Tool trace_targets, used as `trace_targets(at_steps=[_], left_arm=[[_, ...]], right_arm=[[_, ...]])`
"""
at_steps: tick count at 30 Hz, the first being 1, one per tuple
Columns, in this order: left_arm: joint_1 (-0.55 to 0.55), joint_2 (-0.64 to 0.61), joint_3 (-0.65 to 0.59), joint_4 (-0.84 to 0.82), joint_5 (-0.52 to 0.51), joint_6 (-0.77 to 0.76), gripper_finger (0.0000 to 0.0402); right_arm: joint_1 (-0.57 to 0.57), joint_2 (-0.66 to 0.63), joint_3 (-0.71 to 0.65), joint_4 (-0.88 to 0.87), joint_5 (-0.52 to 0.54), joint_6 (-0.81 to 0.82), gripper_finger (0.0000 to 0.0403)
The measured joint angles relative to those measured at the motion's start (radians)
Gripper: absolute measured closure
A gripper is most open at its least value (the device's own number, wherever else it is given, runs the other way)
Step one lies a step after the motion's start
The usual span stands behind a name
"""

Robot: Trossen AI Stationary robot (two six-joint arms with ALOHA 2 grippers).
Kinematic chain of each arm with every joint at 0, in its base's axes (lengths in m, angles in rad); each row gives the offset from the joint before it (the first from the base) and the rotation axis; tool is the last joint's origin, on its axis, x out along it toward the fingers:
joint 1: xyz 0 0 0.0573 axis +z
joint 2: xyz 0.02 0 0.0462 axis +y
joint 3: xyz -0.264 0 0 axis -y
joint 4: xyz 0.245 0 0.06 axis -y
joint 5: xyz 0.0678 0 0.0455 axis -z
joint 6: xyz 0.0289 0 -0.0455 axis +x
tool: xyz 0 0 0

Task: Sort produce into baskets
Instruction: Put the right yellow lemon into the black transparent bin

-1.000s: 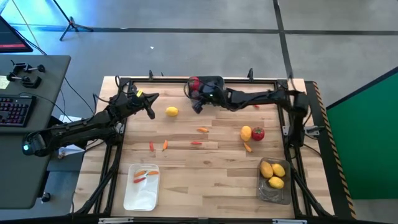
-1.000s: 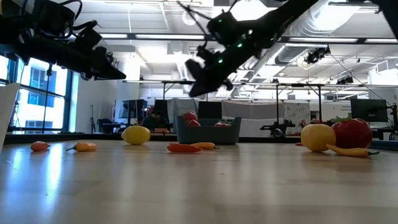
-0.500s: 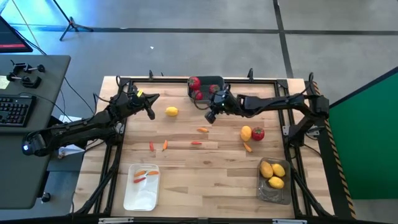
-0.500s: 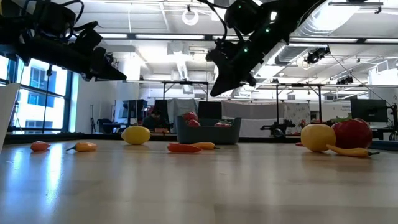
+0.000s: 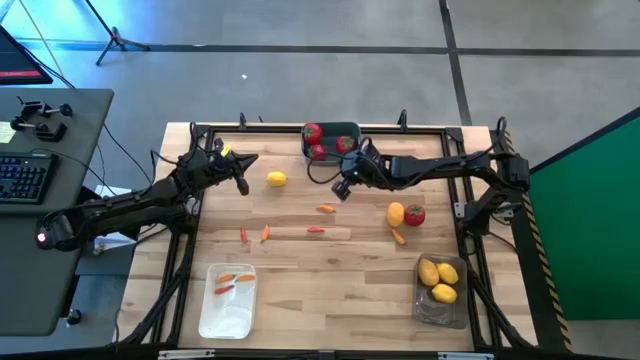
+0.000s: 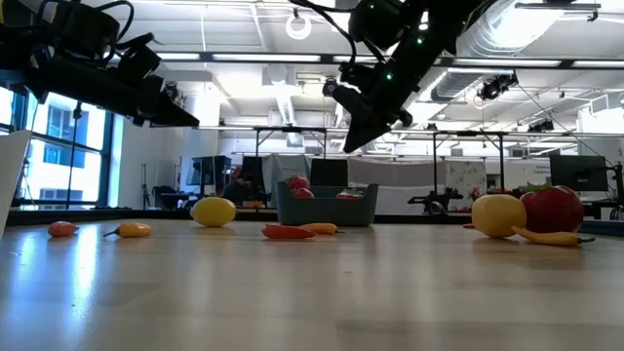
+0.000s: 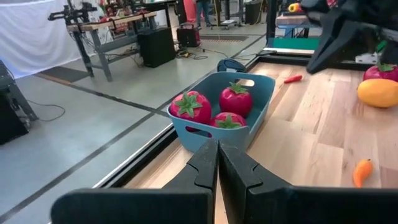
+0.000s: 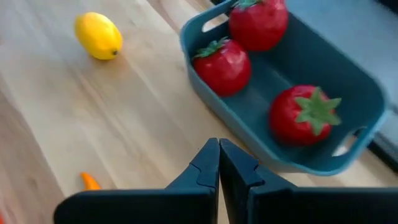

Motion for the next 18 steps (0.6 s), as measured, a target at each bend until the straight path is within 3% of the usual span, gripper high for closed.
trace_targets(at_steps=[6, 18], left_arm=[[0.0, 0.0, 0.0, -0.008, 0.005, 0.0, 0.0402], [0.0, 0.0, 0.0, -0.007, 0.005, -0.008, 0.0401]], right_arm=[[0.0, 0.0, 0.081, -0.2, 0.035, -0.004, 0.0379], [0.017, 0.0, 0.126, -0.549, -0.052, 0.1, 0.0256]])
